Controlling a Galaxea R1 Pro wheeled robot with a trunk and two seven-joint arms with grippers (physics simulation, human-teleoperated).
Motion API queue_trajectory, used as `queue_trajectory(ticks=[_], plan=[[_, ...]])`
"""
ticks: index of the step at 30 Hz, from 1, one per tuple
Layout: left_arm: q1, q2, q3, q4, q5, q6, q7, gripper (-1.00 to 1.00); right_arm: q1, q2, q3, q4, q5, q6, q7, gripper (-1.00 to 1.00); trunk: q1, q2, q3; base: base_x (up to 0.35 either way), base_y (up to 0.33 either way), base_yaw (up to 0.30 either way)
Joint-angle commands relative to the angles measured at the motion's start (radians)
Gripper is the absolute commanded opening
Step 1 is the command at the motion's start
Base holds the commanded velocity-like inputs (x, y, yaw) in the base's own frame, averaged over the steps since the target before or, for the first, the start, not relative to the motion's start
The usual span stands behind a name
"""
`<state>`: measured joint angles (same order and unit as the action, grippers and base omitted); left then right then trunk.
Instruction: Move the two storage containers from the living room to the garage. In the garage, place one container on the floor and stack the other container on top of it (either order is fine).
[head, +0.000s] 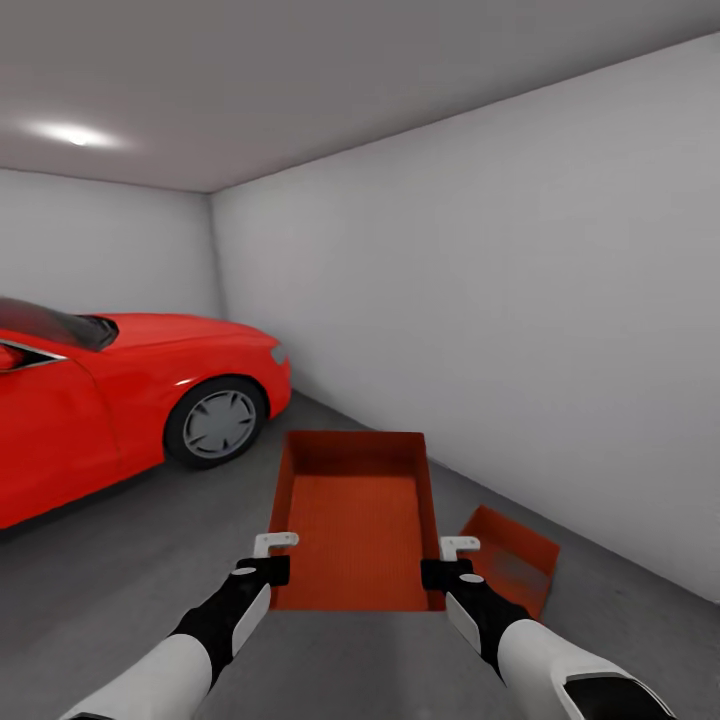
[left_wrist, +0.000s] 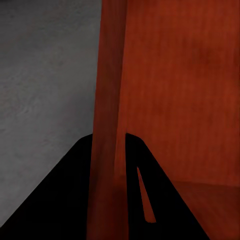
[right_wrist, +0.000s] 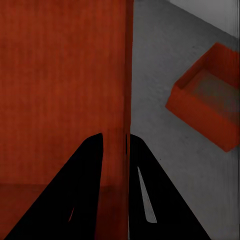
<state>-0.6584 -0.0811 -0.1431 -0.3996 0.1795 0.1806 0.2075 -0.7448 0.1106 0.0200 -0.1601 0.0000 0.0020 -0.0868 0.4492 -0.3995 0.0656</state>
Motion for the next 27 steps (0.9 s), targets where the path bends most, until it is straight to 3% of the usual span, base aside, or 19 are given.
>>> queue_trajectory(ticks=[1, 27], plan=[[0.000, 0.001, 0.002, 0.001, 0.012, 0.007, 0.009, -1.00, -0.001, 0.000, -0.017, -0.004, 0.014, -0.004, -0.011, -1.00, 0.001, -0.001, 0.000, 0.322, 0.000, -0.242], [0.000, 0.001, 0.002, 0.001, 0.012, 0.007, 0.009, -1.00, -0.001, 0.000, -0.017, -0.004, 0.014, -0.004, -0.010, -1.00, 0.001, -0.001, 0.000, 0.322, 0.000, -0.239]])
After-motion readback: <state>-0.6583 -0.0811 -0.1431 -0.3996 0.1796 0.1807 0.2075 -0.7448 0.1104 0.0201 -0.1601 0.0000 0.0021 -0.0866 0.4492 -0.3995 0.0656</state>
